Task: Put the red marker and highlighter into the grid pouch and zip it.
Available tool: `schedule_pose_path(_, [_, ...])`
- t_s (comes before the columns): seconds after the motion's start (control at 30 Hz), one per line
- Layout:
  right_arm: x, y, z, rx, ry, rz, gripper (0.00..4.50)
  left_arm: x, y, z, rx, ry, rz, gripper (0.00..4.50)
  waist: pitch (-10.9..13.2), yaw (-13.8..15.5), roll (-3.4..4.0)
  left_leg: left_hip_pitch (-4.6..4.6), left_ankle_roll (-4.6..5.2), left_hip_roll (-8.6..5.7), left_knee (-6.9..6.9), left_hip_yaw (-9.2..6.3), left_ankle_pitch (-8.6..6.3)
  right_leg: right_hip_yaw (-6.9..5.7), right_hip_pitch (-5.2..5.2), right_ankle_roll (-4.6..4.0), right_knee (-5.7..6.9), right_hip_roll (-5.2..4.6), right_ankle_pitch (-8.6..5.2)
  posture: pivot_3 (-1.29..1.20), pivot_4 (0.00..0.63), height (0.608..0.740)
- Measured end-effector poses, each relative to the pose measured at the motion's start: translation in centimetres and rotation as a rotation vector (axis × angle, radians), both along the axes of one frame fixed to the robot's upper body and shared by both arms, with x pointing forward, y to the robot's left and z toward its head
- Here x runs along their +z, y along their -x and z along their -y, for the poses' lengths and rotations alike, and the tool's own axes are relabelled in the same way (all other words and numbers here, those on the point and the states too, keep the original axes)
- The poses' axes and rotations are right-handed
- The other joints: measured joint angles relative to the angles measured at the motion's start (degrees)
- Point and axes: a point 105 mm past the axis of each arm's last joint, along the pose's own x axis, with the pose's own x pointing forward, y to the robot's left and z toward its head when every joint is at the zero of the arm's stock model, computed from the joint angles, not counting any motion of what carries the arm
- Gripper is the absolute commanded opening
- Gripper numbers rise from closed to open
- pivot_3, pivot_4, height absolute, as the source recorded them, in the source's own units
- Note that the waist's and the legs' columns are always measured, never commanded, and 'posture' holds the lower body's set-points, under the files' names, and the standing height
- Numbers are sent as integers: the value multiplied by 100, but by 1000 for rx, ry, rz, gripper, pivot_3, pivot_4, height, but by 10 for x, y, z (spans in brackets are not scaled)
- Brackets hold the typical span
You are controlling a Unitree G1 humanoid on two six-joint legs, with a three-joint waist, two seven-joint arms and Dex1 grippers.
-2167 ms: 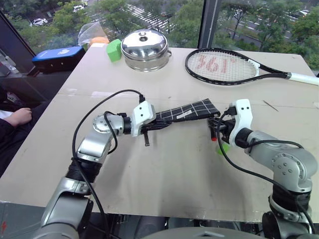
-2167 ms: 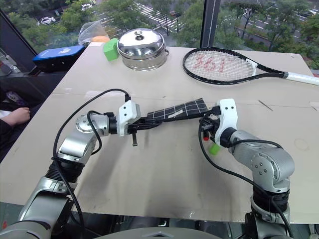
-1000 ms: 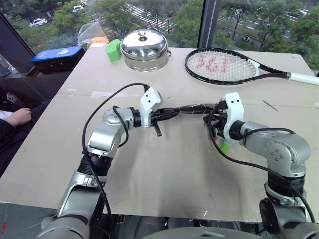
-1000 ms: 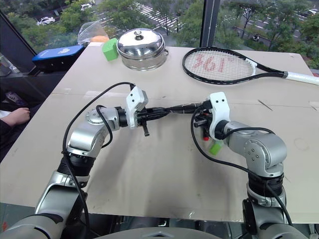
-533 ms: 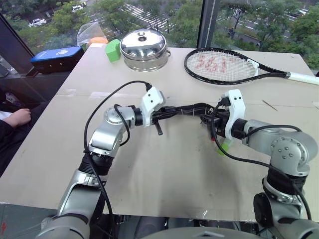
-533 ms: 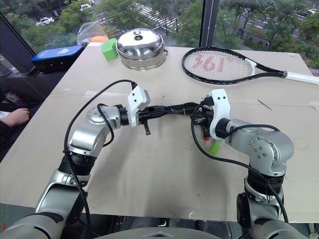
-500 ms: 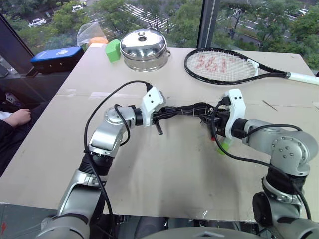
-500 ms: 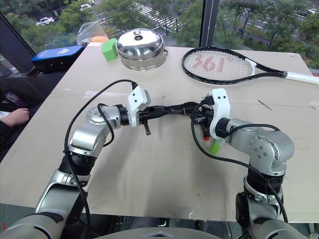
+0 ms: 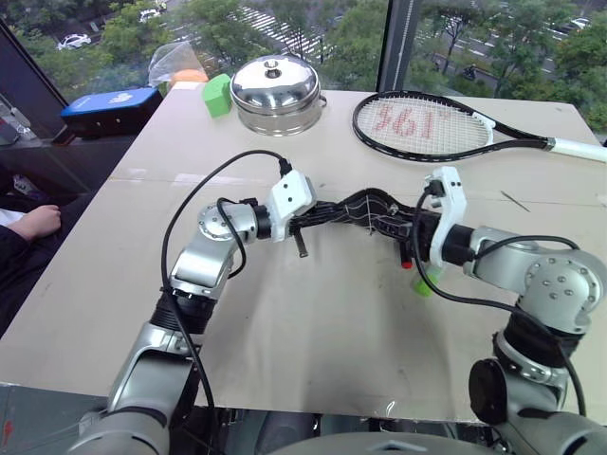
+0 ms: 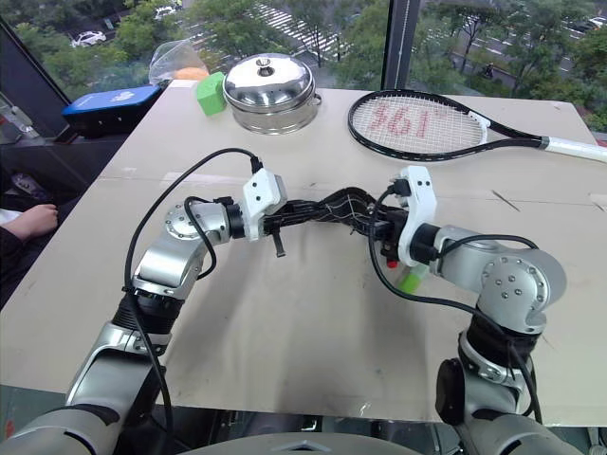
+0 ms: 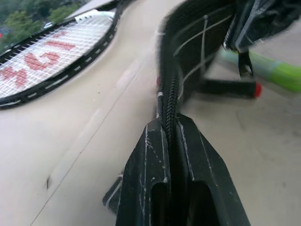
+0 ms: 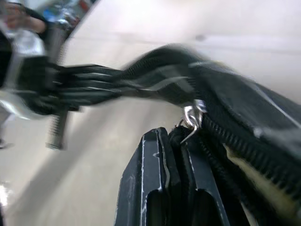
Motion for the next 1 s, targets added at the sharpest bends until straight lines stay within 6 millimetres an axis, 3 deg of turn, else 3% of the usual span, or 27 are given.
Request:
schedule_pose_path(0.27, [-15,8,10,-11,19,-45,41,-31,25,0,-125,-73,-95,0,3,-8,6,-1,8,3,-6,-1,-5,0,-4,0,-1,0,0,0,150,740])
schedule_pose_path(0.47, [-19,21,14,13,37,-38,41,-31,33,4,-151,-48,-157,0,4,10,6,-1,10,3,-5,-1,-6,1,-3,1,-5,-3,-1,0,150,740])
schedule_pose_path(0.83, [-22,26,16,5,58,-35,41,-25,31,9,-145,-14,-176,0,4,10,6,-1,10,2,-5,-2,-6,0,-3,1,-5,-2,-1,0,150,740])
schedule_pose_path(0.93, [-23,22,4,7,78,-33,41,-25,29,12,-135,-1,-172,0,4,3,7,-1,10,2,-5,-2,-6,1,-5,1,-2,-1,-1,0,150,740])
schedule_pose_path(1.0, [-23,19,-19,39,102,-22,41,-24,26,15,-118,12,-162,0,4,-22,7,-1,10,3,-6,-2,-6,3,-9,1,2,2,-1,0,150,740])
